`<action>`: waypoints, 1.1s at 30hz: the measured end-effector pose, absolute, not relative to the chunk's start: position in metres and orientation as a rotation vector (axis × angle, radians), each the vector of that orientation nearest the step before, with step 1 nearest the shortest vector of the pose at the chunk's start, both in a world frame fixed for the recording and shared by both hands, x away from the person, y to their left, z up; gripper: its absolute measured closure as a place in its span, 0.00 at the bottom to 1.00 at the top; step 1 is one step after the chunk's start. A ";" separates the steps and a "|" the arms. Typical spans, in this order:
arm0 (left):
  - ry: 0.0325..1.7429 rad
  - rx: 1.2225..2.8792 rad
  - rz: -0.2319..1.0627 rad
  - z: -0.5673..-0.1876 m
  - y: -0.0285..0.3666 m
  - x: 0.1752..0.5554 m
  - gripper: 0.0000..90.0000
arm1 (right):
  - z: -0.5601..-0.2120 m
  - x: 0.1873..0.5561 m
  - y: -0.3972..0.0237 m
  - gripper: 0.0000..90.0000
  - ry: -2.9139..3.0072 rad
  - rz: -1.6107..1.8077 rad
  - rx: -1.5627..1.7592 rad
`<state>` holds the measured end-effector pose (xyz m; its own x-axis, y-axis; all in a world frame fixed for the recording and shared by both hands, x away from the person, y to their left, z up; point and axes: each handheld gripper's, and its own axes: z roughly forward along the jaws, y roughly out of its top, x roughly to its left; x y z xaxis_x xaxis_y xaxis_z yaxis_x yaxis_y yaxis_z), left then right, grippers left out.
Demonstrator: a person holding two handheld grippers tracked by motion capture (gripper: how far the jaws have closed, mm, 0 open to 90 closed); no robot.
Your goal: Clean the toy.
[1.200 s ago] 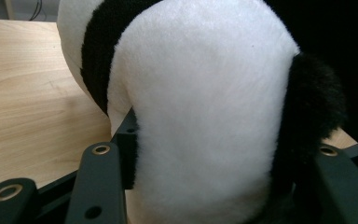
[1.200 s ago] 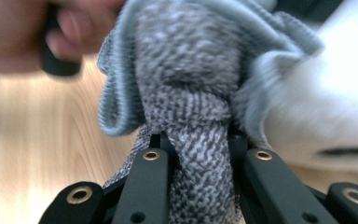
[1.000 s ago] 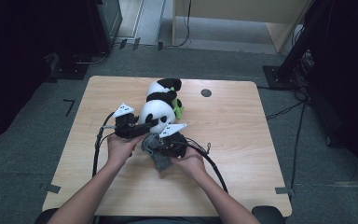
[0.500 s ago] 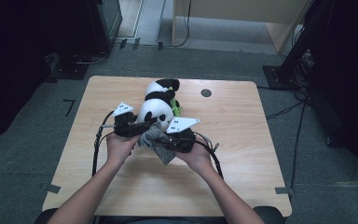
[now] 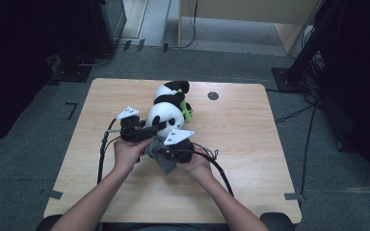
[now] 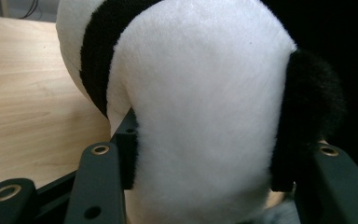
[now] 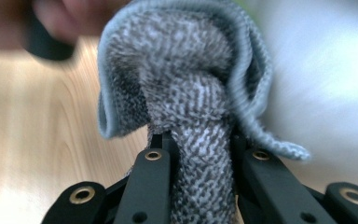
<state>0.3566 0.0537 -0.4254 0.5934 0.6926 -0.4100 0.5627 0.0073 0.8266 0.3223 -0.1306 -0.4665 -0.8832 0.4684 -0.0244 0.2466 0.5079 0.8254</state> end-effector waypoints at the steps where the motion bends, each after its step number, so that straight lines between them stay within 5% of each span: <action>1: 1.051 1.655 0.137 -0.424 0.054 0.356 0.50 | -0.472 0.324 -0.129 0.88 2.524 1.293 0.623; 8: 1.041 1.659 0.198 -0.422 0.064 0.360 0.50 | -0.478 0.335 -0.140 0.88 2.594 1.272 0.689; 15: 1.098 1.699 0.246 -0.434 0.077 0.368 0.50 | -0.432 0.330 -0.168 0.88 2.391 1.462 0.699; 23: 1.000 1.787 0.238 -0.441 0.046 0.352 0.49 | -0.375 0.329 -0.185 0.88 2.159 1.646 0.741; 33: 0.974 1.825 0.228 -0.441 0.041 0.350 0.49 | -0.390 0.340 -0.174 0.88 2.415 1.483 0.763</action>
<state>0.3497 0.0405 -0.4411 0.6563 0.7064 -0.2650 0.5151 -0.1628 0.8415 0.3402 -0.1736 -0.3896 -0.8449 0.5270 0.0914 0.3200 0.3613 0.8758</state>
